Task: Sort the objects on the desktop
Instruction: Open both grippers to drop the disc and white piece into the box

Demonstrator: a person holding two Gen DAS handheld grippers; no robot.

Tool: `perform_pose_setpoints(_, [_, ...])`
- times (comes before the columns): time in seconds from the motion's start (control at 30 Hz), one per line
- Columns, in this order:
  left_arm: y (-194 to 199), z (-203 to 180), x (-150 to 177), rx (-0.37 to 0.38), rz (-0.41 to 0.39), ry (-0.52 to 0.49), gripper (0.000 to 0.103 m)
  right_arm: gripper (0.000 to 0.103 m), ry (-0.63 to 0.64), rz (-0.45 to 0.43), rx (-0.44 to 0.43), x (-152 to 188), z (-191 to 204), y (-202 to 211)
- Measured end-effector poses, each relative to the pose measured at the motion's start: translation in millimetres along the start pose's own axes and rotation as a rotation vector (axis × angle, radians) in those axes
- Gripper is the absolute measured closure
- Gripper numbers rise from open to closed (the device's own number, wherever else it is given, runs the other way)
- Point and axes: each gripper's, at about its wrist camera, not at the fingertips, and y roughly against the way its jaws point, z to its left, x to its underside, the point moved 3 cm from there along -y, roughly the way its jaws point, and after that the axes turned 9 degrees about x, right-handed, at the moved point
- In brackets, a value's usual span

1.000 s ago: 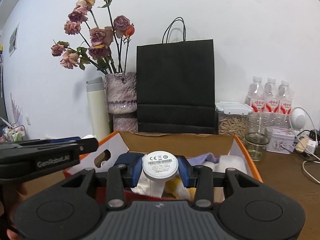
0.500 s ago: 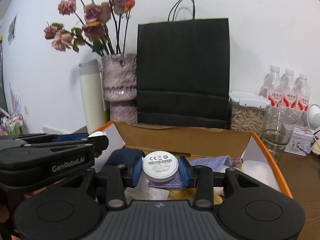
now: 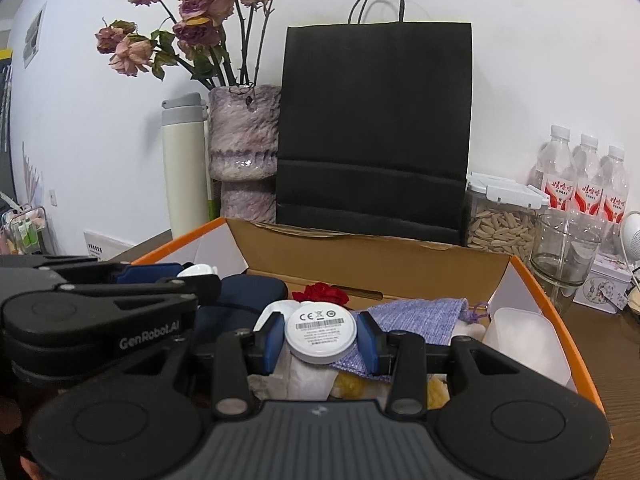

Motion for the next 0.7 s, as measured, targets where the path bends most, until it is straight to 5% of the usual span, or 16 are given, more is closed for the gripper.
perform_pose_setpoints(0.23, [2.7, 1.3, 2.0, -0.002, -0.018, 0.011, 0.066, 0.057, -0.017, -0.003, 0.013, -1.5, -4.3, 5.1])
perform_pose_setpoints(0.5, [13.4, 7.2, -3.0, -0.073, -0.074, 0.032, 0.021, 0.039, -0.055, -0.03, 0.055, -5.5, -13.4, 15.5])
perform_pose_setpoints(0.63, [17.0, 5.9, -6.1, -0.091, -0.094, 0.02, 0.015, 0.032, -0.048, -0.051, 0.084, -6.5, -17.2, 21.9])
perform_pose_setpoints(0.7, [18.5, 6.6, -5.8, -0.108, -0.109, 0.022, 0.003, 0.028, -0.053, -0.055, 0.091, -6.7, -20.0, 23.7])
